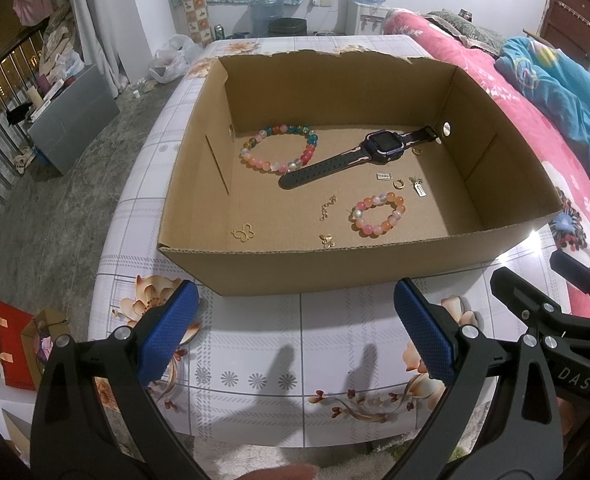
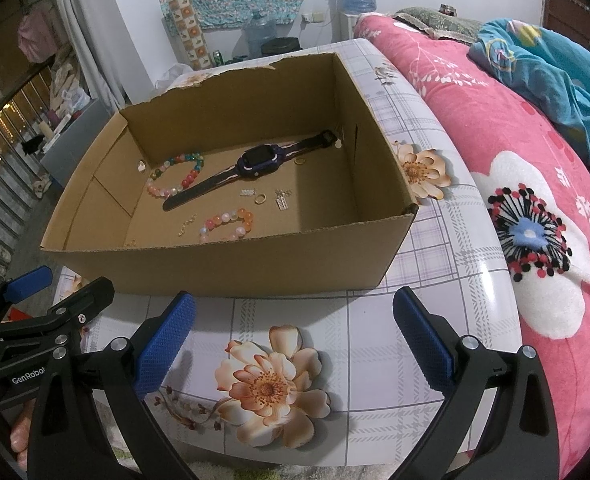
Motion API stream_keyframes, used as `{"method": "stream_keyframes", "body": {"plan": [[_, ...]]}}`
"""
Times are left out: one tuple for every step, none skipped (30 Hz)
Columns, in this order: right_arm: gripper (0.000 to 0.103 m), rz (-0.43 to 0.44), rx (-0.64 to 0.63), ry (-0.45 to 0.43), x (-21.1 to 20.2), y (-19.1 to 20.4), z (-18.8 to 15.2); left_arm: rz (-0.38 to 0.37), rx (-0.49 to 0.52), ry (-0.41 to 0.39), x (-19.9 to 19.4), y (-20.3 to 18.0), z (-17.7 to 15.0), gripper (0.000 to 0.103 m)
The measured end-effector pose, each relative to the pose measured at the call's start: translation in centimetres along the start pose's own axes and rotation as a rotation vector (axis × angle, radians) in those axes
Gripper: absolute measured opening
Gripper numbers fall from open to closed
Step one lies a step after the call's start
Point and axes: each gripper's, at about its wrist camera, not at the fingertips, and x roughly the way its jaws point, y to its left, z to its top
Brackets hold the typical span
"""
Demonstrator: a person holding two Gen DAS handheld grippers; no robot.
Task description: Organize jewelry
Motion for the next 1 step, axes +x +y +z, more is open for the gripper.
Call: {"method": "stream_keyframes", "body": {"plan": [[0.096, 0.0, 0.0, 0.0, -0.04, -0.06, -0.03, 0.001, 0.0, 0.0, 0.0, -0.01, 0.0, 0.095]]}}
